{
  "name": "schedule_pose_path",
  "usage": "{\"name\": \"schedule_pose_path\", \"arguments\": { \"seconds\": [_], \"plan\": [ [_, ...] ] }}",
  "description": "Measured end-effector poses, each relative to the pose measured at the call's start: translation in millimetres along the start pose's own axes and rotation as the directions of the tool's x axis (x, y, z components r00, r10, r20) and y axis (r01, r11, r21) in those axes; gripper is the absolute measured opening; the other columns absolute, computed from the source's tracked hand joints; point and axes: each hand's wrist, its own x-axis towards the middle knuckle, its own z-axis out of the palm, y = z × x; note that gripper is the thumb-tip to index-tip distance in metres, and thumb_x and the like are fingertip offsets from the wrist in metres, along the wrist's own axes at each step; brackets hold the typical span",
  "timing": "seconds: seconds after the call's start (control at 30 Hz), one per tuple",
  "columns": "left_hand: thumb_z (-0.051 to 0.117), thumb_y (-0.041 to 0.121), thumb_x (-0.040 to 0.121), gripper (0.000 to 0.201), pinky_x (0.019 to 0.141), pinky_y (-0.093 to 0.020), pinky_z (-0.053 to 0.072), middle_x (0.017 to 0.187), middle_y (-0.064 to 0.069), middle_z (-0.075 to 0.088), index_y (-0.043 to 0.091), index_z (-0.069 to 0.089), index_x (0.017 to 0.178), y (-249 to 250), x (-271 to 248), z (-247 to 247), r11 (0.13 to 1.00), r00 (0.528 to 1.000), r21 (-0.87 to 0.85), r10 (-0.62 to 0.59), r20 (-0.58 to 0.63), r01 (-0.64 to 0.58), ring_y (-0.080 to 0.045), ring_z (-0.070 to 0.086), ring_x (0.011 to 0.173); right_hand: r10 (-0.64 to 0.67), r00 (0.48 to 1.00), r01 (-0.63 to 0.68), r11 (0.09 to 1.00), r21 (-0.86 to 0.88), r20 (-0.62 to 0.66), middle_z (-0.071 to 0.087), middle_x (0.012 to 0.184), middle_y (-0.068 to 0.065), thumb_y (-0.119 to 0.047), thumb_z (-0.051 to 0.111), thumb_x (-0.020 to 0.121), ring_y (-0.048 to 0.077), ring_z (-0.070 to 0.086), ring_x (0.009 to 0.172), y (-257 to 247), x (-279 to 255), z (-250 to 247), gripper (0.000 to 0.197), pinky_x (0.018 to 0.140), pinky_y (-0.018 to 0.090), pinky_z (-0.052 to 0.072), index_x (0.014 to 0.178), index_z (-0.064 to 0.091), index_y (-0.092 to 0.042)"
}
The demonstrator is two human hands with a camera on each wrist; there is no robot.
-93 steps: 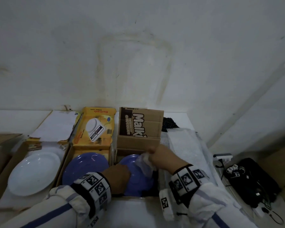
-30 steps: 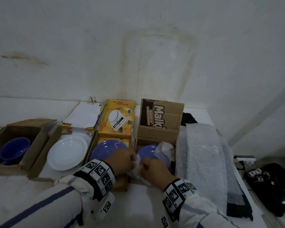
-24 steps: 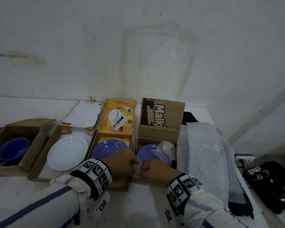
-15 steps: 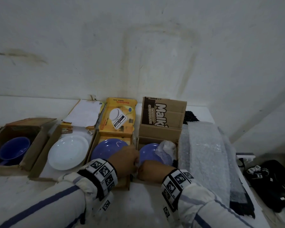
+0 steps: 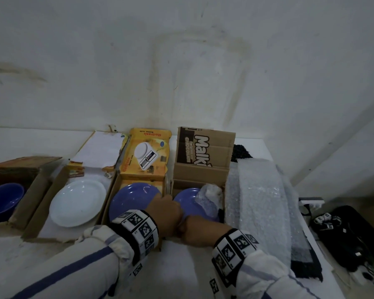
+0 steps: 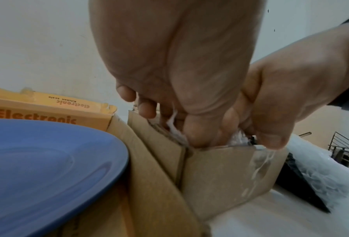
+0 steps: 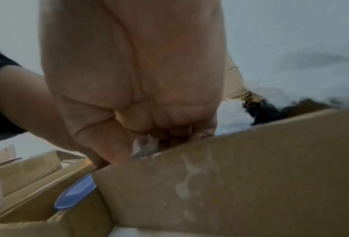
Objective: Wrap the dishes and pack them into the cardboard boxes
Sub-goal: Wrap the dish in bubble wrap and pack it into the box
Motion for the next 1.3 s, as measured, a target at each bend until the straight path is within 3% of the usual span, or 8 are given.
{"name": "schedule_pose_path", "arguments": {
  "seconds": [0.23,0.47,0.6,0.7,0.87,0.97,1.1,1.3],
  "plan": [
    [0.05,0.034,0.091,0.033,0.099,-0.043,0.029,0.123,-0.01,0.054,0.016,0.057,0.118,7,3,1,0.998,0.999,0.043,-0.036,0.024,0.035,-0.031,0.045,0.117,0.027,0.998,-0.024,0.998,0.051,-0.061,0.058,0.122,0.018,-0.016,0.054,0.089,0.036,0.056,0.108,-1,-16,-1,0.036,0.093,0.041,0.048,0.122,0.058,-0.005],
    [0.052,0.038,0.09,0.032,0.096,-0.041,0.028,0.116,-0.007,0.057,0.018,0.06,0.113,3,0,1,0.999,1.0,0.025,-0.023,0.008,0.023,-0.028,0.047,0.113,0.071,0.997,-0.071,0.996,0.059,0.008,0.052,0.132,0.011,-0.014,0.052,0.089,0.032,0.046,0.123,6,-20,-2,0.043,0.109,0.051,0.03,0.132,0.053,-0.02],
    [0.053,0.047,0.088,0.038,0.097,-0.044,0.028,0.113,-0.005,0.059,0.018,0.061,0.112,4,0,-10,0.998,0.992,0.031,-0.055,0.115,0.052,-0.029,0.048,0.111,0.085,0.993,-0.077,0.993,0.089,-0.086,0.054,0.133,0.009,-0.018,0.053,0.091,0.029,0.049,0.123,18,-29,2,0.045,0.107,0.042,0.035,0.135,0.05,-0.021],
    [0.052,0.031,0.09,0.024,0.095,-0.041,0.033,0.11,-0.004,0.062,0.019,0.06,0.109,13,12,-23,0.996,0.994,-0.04,-0.082,0.078,0.085,-0.028,0.054,0.108,0.221,0.876,-0.115,0.959,0.26,-0.429,0.064,0.117,0.011,-0.018,0.05,0.092,0.028,0.058,0.11,36,-45,-5,0.031,0.093,0.03,0.044,0.12,0.063,-0.013],
    [0.049,0.016,0.093,0.028,0.083,-0.023,0.039,0.118,-0.011,0.061,0.006,0.056,0.119,51,47,-41,0.687,1.0,-0.726,-0.019,0.003,0.016,-0.027,0.056,0.112,0.491,0.425,-0.311,0.868,0.387,-0.76,0.059,0.102,0.011,-0.02,0.054,0.08,0.033,0.055,0.098,91,-84,-9,0.023,0.079,0.037,0.044,0.097,0.067,-0.012],
    [0.052,0.024,0.086,0.035,0.09,-0.03,0.044,0.114,-0.014,0.062,0.005,0.057,0.115,77,65,-42,0.51,0.998,-0.859,-0.062,0.018,0.047,-0.03,0.058,0.109,0.596,0.424,-0.51,0.779,0.364,-0.681,0.051,0.11,0.004,-0.045,0.058,0.079,0.027,0.048,0.107,107,-94,-5,0.037,0.086,0.037,0.042,0.104,0.06,-0.018],
    [0.053,0.012,0.086,0.02,0.087,-0.039,0.048,0.102,-0.021,0.064,-0.001,0.062,0.098,96,78,-38,0.412,0.984,-0.911,-0.163,-0.075,-0.001,-0.033,0.06,0.099,0.557,0.416,-0.497,0.801,0.333,-0.719,0.055,0.077,0.004,-0.069,0.051,0.057,0.028,0.057,0.07,107,-86,8,0.057,0.054,0.035,0.046,0.069,0.056,-0.014],
    [0.057,0.009,0.088,0.024,0.082,-0.023,0.044,0.112,-0.012,0.053,0.004,0.063,0.112,102,81,-32,0.416,0.928,-0.906,-0.3,-0.223,-0.083,-0.023,0.057,0.098,0.562,0.462,-0.45,0.815,0.365,-0.686,0.057,0.086,0.007,-0.043,0.052,0.074,0.03,0.058,0.081,115,-84,9,0.033,0.064,0.038,0.048,0.077,0.06,-0.011]
  ]
}}
